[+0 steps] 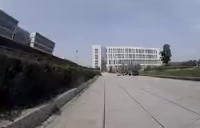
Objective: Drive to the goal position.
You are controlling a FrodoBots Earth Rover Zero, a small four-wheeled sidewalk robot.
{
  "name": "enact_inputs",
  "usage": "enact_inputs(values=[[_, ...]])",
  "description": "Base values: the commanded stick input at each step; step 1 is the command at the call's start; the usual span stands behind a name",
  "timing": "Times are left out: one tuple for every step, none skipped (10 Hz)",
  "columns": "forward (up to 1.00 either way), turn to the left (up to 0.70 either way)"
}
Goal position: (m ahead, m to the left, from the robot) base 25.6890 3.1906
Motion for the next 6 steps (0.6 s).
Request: enact_inputs(values=[[0.85, 0.00], [0.85, 0.00], [0.85, 0.00], [0.85, 0.00], [0.85, 0.00], [0.85, 0.00]])
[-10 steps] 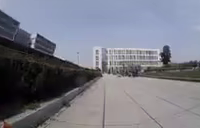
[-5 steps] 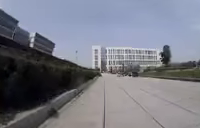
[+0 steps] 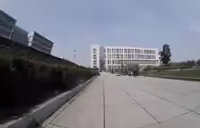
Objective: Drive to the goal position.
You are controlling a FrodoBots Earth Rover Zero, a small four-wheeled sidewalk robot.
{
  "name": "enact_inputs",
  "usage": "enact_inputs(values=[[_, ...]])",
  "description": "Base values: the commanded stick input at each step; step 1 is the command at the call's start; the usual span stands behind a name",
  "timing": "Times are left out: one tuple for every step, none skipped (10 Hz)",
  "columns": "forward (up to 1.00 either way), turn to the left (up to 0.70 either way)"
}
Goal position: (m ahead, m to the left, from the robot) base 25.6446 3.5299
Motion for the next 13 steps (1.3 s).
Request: enact_inputs(values=[[0.85, 0.00], [0.85, 0.00], [0.85, 0.00], [0.85, 0.00], [0.85, 0.00], [0.85, 0.00], [0.85, 0.00], [0.85, 0.00], [0.85, 0.00], [0.85, 0.00], [0.85, 0.00], [0.85, 0.00], [0.85, 0.00]])
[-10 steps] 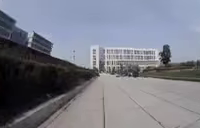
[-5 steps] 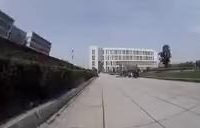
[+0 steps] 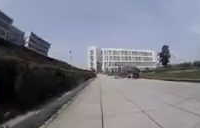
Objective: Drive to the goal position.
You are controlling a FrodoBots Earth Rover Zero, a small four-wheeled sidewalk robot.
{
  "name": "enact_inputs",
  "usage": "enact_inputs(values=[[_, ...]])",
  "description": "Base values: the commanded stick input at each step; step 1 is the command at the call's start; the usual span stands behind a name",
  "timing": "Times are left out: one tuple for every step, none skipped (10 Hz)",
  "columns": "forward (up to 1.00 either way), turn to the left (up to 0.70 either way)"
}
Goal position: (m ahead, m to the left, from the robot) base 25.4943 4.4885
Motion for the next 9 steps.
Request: enact_inputs(values=[[0.85, 0.00], [0.85, 0.00], [0.85, 0.00], [0.85, 0.00], [0.85, 0.00], [0.85, 0.00], [0.85, 0.00], [0.85, 0.00], [0.85, 0.00]])
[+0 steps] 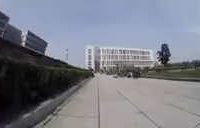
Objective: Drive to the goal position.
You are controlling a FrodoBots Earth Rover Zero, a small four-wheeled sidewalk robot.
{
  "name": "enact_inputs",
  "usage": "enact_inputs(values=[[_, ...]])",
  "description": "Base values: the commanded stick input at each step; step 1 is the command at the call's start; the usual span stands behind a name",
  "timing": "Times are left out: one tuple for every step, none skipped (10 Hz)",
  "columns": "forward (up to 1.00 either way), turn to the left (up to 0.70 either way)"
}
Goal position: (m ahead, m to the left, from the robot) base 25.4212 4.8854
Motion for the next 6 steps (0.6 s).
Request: enact_inputs(values=[[0.85, 0.00], [0.85, 0.00], [0.85, 0.00], [0.85, 0.00], [0.85, 0.00], [0.85, 0.00]])
